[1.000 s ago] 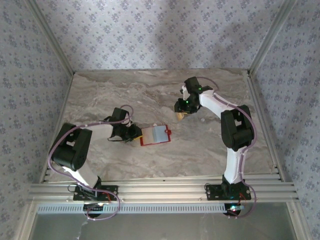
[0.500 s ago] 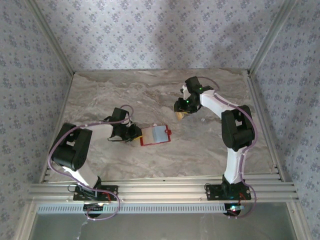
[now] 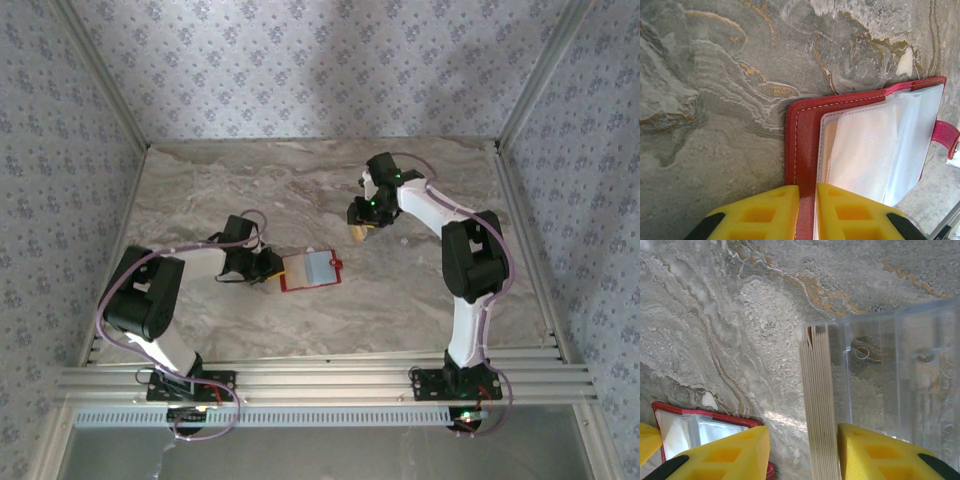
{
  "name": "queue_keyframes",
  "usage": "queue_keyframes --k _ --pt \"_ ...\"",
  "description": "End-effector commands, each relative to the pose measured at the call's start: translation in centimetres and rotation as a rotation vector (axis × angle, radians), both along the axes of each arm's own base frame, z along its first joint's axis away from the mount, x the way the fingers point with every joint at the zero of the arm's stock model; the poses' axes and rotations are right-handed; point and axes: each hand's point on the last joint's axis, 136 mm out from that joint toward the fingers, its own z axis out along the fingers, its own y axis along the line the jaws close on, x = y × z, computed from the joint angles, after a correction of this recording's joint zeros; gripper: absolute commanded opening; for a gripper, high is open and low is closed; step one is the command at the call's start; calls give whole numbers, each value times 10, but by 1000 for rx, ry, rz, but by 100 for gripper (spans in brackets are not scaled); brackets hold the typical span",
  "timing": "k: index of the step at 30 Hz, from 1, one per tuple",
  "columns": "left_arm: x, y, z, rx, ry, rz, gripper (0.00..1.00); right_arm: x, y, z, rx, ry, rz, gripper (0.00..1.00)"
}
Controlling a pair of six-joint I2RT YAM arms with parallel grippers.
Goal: Put the credit cards into the card holder
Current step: Pick up the credit card from the storage box.
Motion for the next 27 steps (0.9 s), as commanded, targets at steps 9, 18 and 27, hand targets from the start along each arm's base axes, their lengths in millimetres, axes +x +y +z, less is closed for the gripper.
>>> queue_keyframes --k 9,18,27 --pt "-18 7 -21 51 87 -10 18 -6 18 4 -20 17 80 42" --pt "-17 8 -20 46 89 -6 18 -3 15 2 -49 15 64 27" --pt "-17 8 -22 46 92 -3 18 -4 13 8 -50 7 60 17"
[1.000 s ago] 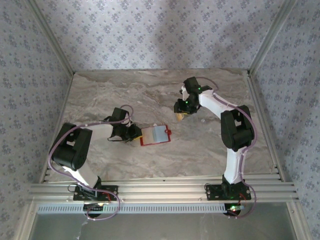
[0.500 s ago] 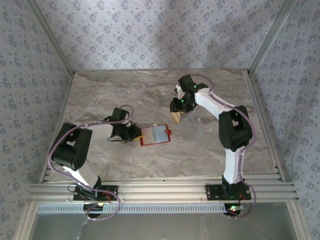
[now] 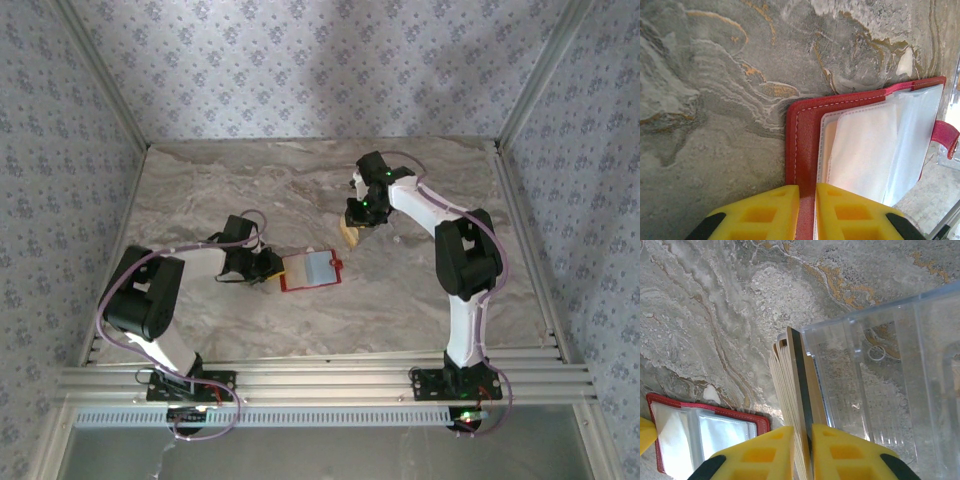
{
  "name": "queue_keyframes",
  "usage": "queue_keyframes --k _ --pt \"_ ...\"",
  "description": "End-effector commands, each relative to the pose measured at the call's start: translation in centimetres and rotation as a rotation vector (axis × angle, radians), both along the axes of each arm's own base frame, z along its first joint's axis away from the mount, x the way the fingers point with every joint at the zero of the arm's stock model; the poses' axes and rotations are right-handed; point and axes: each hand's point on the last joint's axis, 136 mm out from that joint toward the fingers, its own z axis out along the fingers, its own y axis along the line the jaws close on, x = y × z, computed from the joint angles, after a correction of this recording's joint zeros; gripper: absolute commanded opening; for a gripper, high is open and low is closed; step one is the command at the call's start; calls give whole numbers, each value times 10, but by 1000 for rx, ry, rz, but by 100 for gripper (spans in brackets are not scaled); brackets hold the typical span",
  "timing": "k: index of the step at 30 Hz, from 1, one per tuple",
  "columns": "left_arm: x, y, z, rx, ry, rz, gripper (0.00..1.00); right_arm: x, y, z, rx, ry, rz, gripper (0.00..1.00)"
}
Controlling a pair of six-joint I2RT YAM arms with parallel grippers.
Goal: Put the credit cards into the card holder
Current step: Pick up the credit card from the storage box, then insert the credit card into the card slot.
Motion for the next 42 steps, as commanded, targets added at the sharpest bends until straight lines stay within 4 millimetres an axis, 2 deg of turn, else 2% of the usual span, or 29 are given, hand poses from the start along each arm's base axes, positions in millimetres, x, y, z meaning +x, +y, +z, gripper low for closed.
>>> queue_keyframes --k 1,8,17,27,33,38,40,42 --pt "-18 8 -22 48 92 -4 18 1 0 12 -3 -11 8 17" --pt "-18 8 -22 48 93 -5 18 5 -8 16 -50 -42 -10 12" --pt "-18 8 -23 51 95 -5 18 9 -18 32 -160 -120 -40 6" --pt "-18 8 -24 52 95 -5 18 4 -30 61 -289 -204 -88 2" --pt "-18 9 -25 56 99 -5 18 1 -42 93 -354 -323 -139 0" --pt "-18 9 -25 56 98 -5 18 -18 -37 130 -311 -491 -169 0" --pt "-18 9 -25 58 98 -5 18 -30 -28 131 -223 -515 -156 0" --pt "-18 9 -25 58 98 -5 17 -45 -5 126 -61 -503 -109 0"
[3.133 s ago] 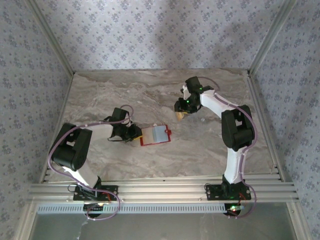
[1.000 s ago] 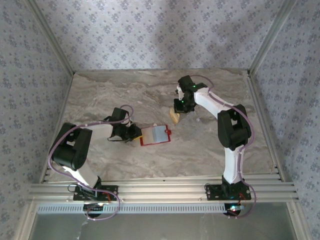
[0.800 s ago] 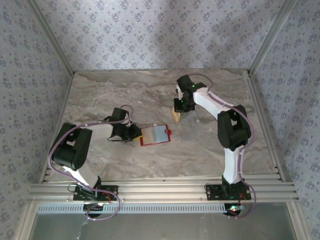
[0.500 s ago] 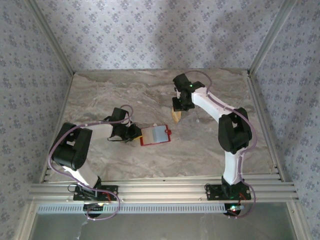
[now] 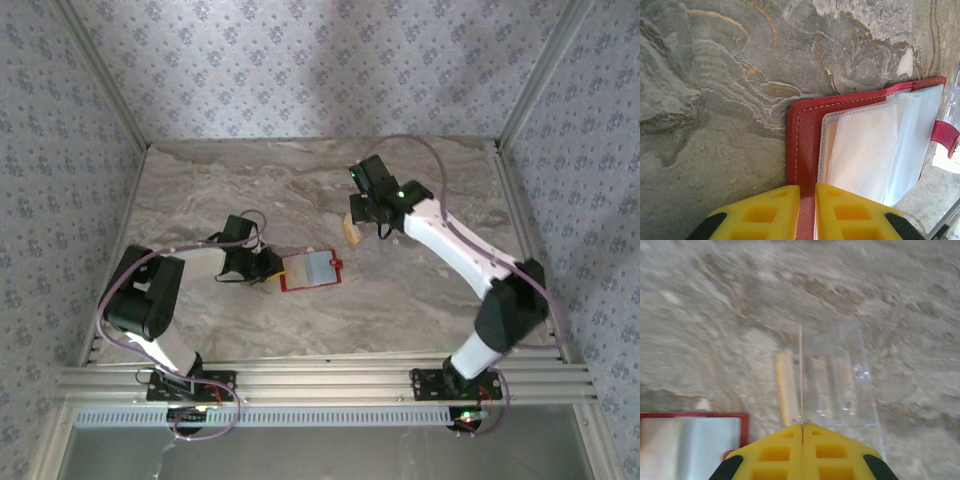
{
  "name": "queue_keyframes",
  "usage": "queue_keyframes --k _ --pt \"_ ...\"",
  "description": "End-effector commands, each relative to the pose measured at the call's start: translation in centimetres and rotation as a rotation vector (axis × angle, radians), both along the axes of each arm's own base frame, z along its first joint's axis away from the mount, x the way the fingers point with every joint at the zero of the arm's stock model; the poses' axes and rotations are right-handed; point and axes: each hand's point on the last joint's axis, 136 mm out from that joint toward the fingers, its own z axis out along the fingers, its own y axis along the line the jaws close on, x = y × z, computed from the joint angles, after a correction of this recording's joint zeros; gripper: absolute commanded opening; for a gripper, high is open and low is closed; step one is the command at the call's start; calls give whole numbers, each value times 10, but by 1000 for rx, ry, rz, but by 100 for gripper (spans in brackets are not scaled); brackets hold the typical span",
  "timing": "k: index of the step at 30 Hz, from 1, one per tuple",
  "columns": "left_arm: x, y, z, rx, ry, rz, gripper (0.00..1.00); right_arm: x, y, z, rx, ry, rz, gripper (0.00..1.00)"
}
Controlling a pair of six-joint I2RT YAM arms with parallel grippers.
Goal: Put the credit cards into the card holder
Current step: Insert the credit card into the card slot.
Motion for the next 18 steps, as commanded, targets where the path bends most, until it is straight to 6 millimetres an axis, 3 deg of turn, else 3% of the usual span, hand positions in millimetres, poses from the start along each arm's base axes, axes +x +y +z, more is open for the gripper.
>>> queue_keyframes --k 1,5,7,12,15,18 --pt "-18 8 -25 59 95 -6 17 -14 30 -5 205 -13 78 0" --pt "-18 8 -25 59 95 -6 17 -46 79 -40 391 122 281 0" --pt "-18 9 -24 60 94 -5 17 -56 93 -62 450 185 320 0" --pt "-18 9 -25 66 95 -5 17 -71 116 -102 569 300 387 0" --pt "-18 9 -25 66 94 -6 17 -74 119 -121 574 339 388 0" --pt "-18 10 -24 67 93 -4 17 -73 122 -127 601 349 399 0"
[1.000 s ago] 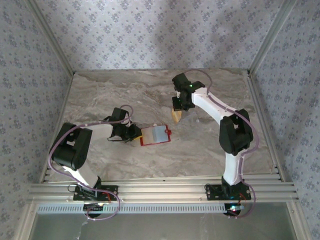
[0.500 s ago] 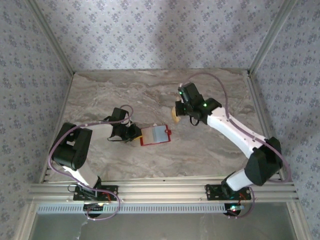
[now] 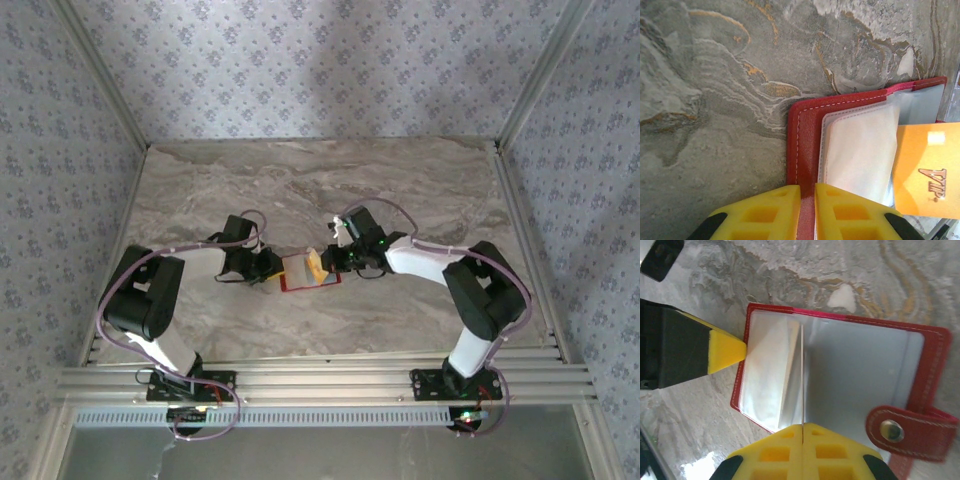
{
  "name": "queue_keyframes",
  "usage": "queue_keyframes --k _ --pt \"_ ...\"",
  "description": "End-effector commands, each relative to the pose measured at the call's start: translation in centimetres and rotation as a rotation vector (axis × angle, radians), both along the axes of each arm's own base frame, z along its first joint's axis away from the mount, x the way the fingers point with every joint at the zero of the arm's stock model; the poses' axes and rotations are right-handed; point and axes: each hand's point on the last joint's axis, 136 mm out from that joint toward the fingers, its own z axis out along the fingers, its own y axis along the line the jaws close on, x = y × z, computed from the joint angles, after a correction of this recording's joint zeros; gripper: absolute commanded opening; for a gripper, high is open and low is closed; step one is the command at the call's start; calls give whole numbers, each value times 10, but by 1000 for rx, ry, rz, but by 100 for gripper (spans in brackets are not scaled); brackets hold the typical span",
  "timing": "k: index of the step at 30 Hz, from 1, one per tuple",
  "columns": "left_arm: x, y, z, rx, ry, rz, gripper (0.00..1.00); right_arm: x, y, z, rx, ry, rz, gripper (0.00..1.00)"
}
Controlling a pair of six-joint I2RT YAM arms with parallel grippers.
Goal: Put the credit cards into the card holder
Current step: Insert the credit card into the card slot.
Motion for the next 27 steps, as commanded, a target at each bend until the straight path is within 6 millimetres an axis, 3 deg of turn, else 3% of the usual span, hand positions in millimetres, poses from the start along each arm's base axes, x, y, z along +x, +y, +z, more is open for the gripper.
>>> queue_keyframes --k 1,9,27 --pt "-17 9 -24 65 91 -5 17 1 16 11 116 -2 37 0" --pt "-18 10 -25 65 95 -4 17 2 16 -2 119 38 37 0" --pt "-18 11 -25 70 94 -3 17 -12 10 6 120 28 50 0"
